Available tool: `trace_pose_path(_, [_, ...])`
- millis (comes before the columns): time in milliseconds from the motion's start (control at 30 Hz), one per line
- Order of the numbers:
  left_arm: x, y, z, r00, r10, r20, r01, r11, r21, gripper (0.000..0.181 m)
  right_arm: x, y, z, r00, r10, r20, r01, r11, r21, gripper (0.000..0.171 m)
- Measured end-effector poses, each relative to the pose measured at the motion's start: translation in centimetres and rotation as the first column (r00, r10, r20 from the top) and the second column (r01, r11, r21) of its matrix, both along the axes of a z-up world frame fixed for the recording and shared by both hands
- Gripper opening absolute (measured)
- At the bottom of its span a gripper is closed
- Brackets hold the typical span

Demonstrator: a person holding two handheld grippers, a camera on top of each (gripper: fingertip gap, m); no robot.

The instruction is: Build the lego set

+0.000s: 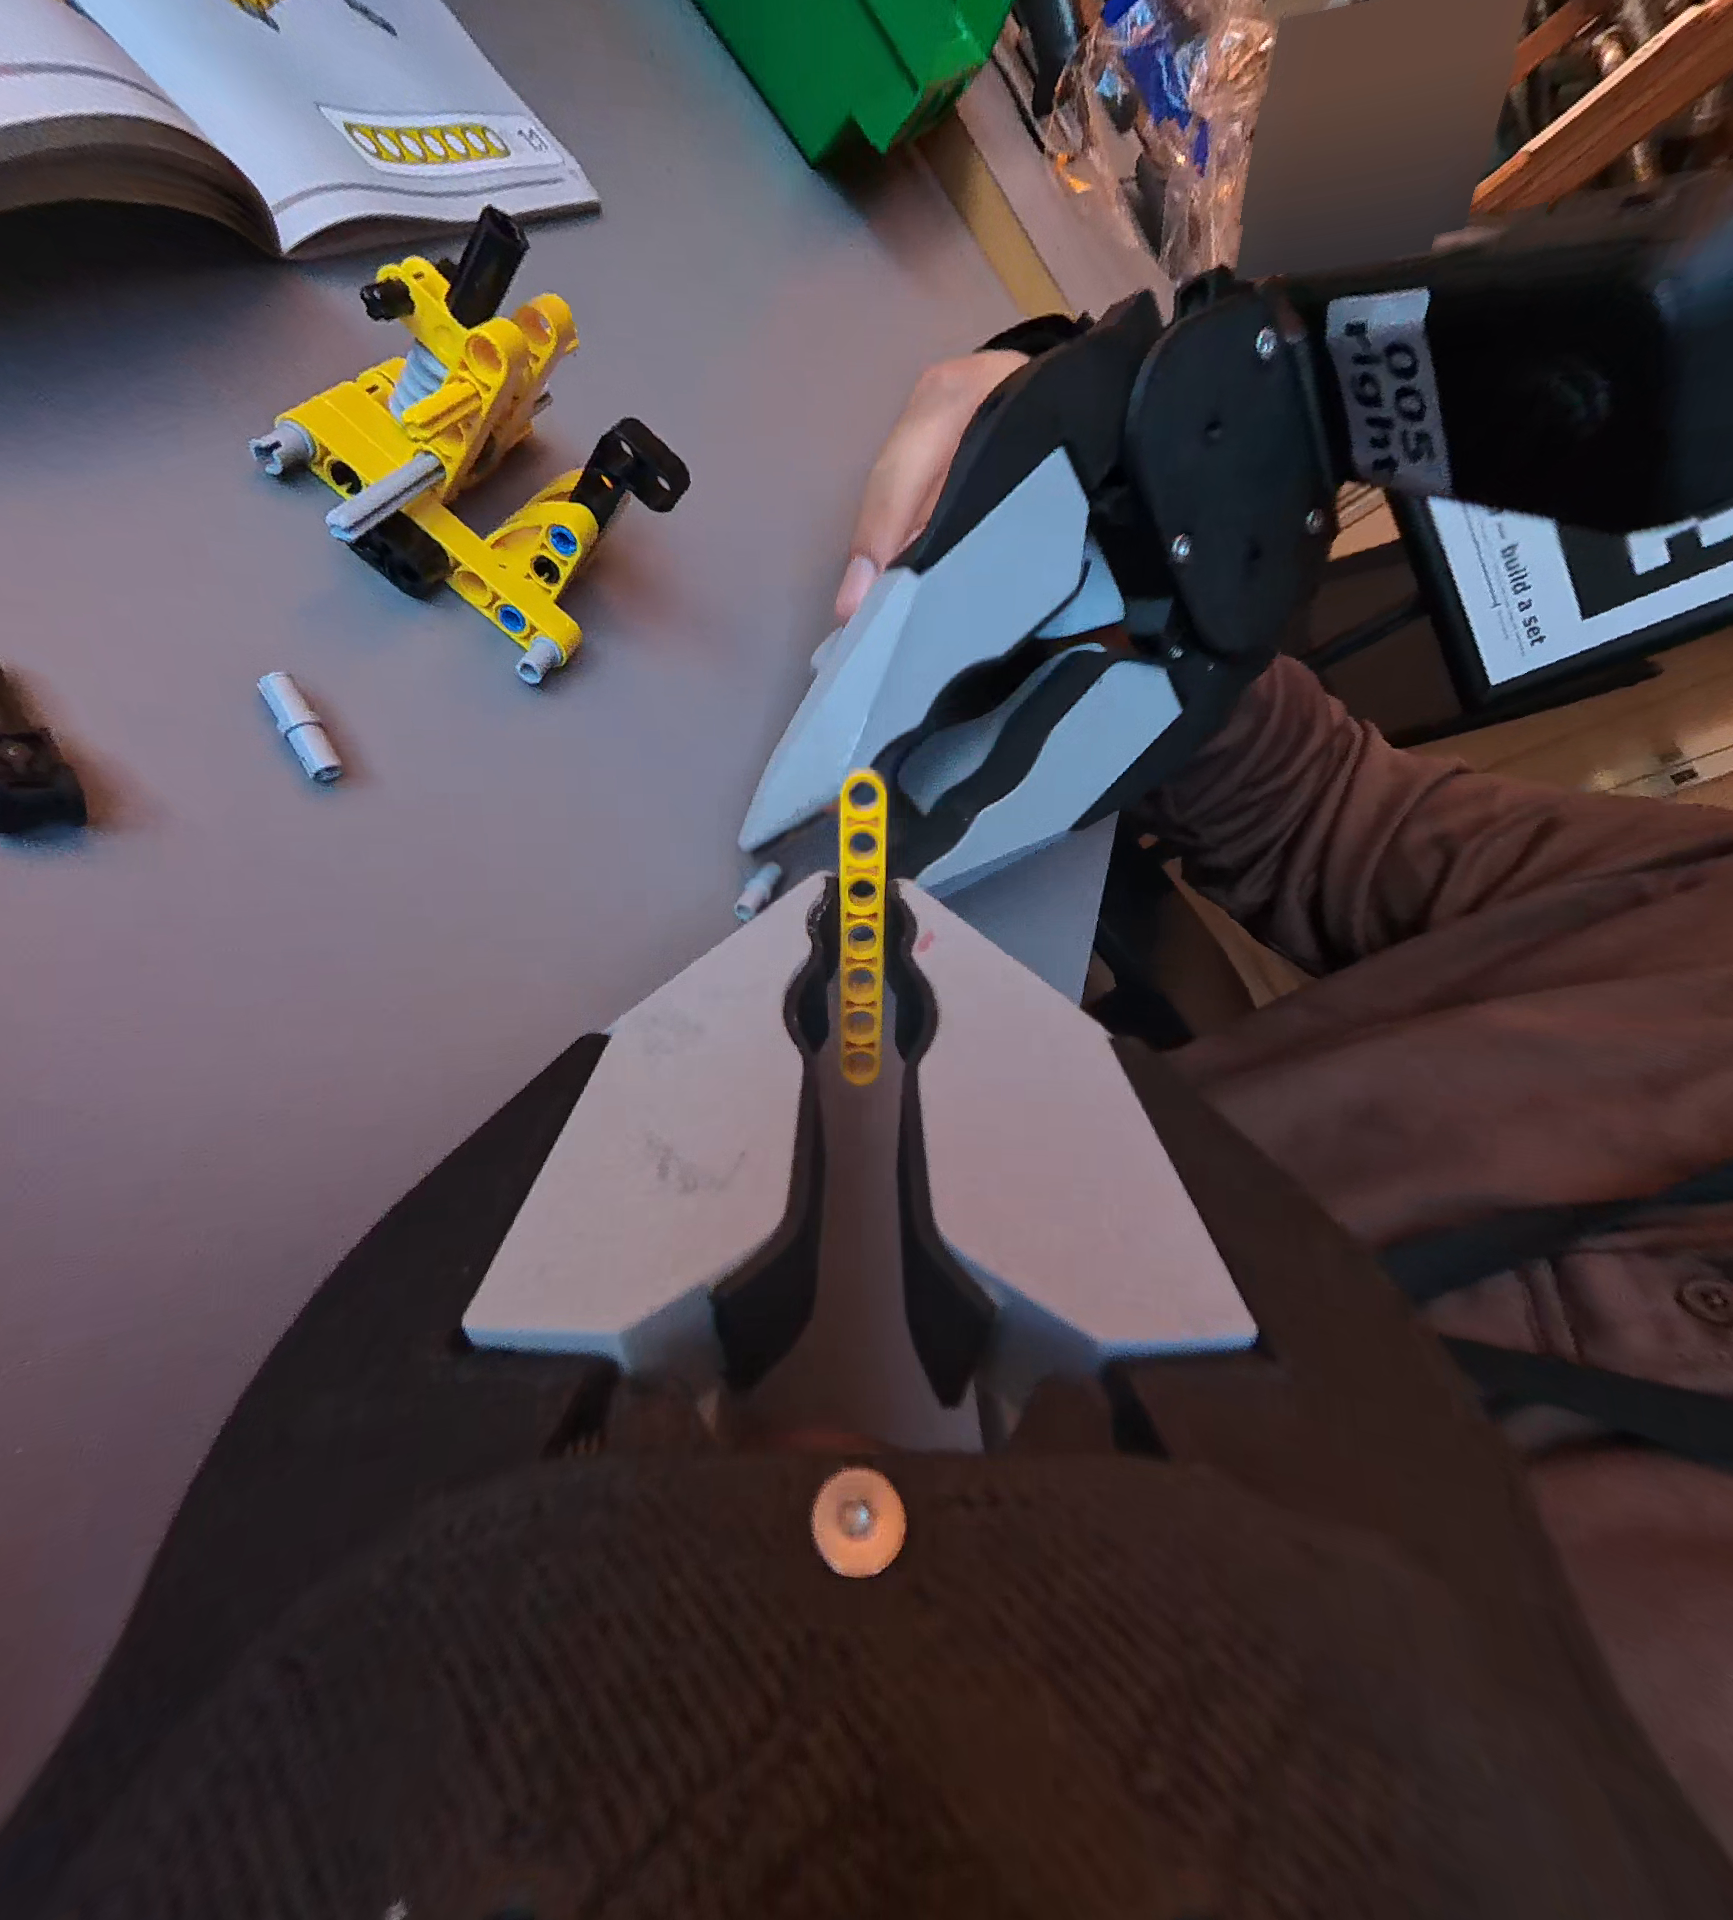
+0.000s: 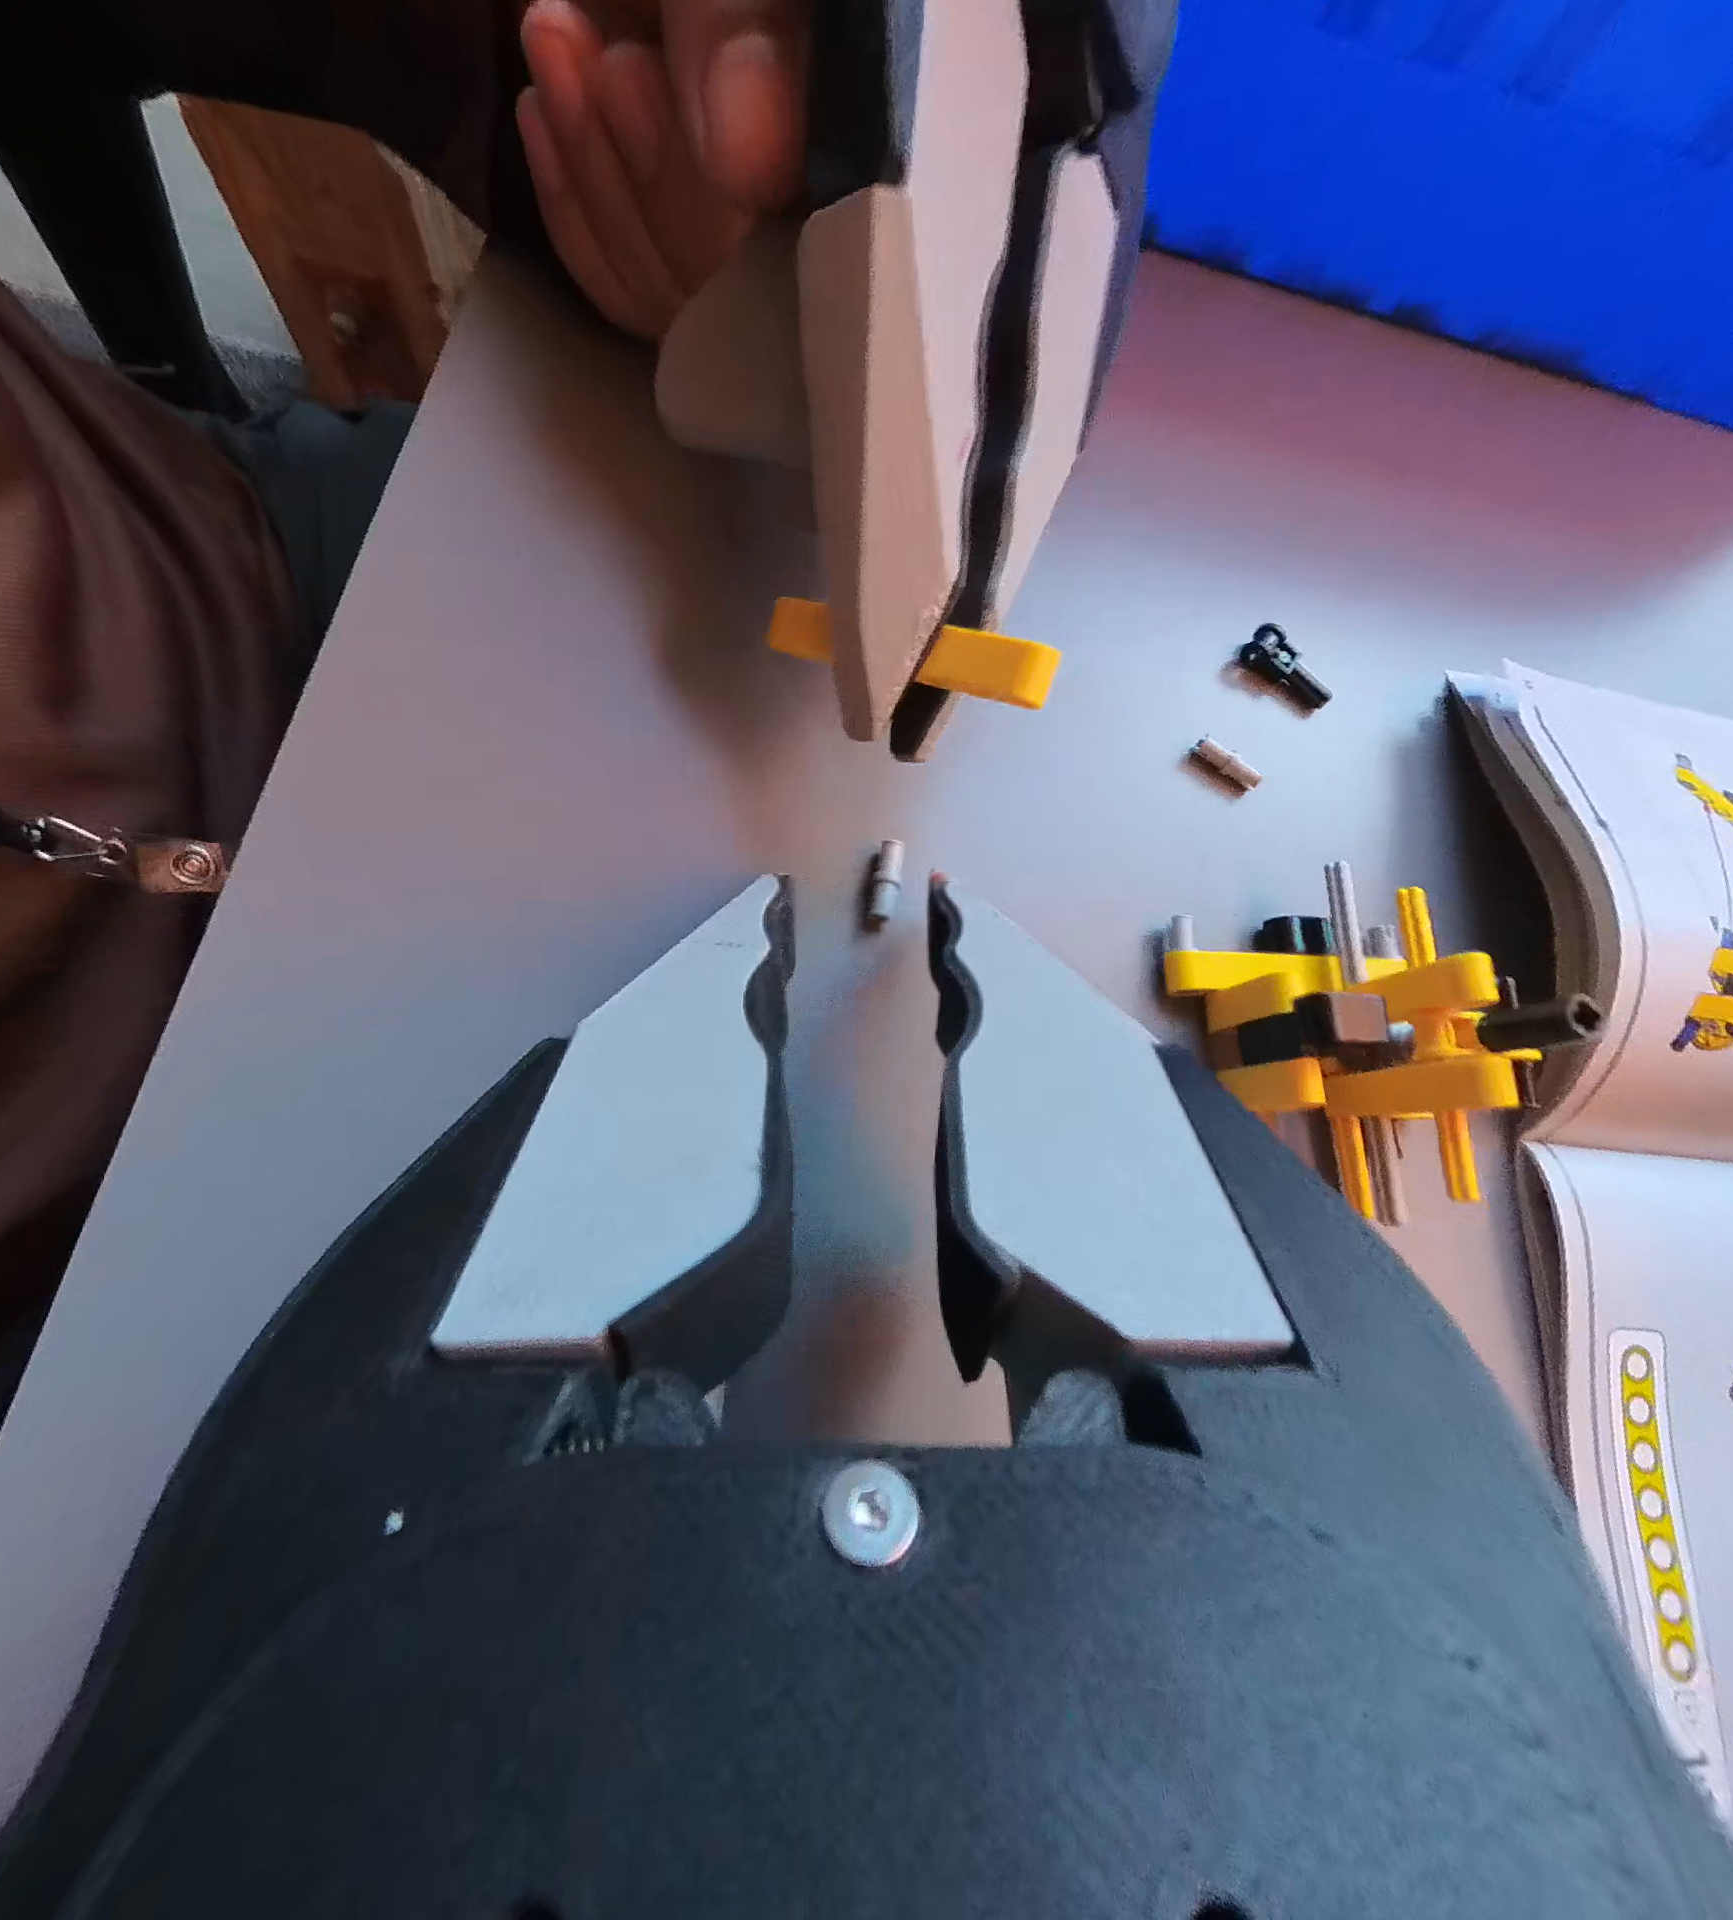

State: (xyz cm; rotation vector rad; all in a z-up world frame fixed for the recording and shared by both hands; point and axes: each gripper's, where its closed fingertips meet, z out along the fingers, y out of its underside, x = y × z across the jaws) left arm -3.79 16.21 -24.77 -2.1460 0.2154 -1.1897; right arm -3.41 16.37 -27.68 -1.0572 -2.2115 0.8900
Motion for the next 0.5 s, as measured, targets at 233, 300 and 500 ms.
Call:
trace_pose_path(233, [0.9, -0.8, -0.2, 0.997, -0.08, -0.013, 0.08, 0.997, -0.01, 0.005, -0.3, 0.8, 5.1, 0.99, -0.075, -0.116, 0.031, 0.938, -0.346, 0.026])
trace_pose_path(300, [1.3, -1.1, -0.4, 0.994, -0.109, -0.028, 0.109, 0.994, -0.013, 0.005, -0.5, 0.8, 5.7, 0.989, -0.085, -0.12, 0.029, 0.913, -0.408, 0.024])
trace_pose_path(500, [1.4, -1.3, 0.0, 0.992, -0.123, -0.022, 0.124, 0.992, 0.023, 0.005, -0.7, -0.9, 4.6, 0.998, -0.01, -0.056, -0.015, 0.899, -0.437, 0.0])
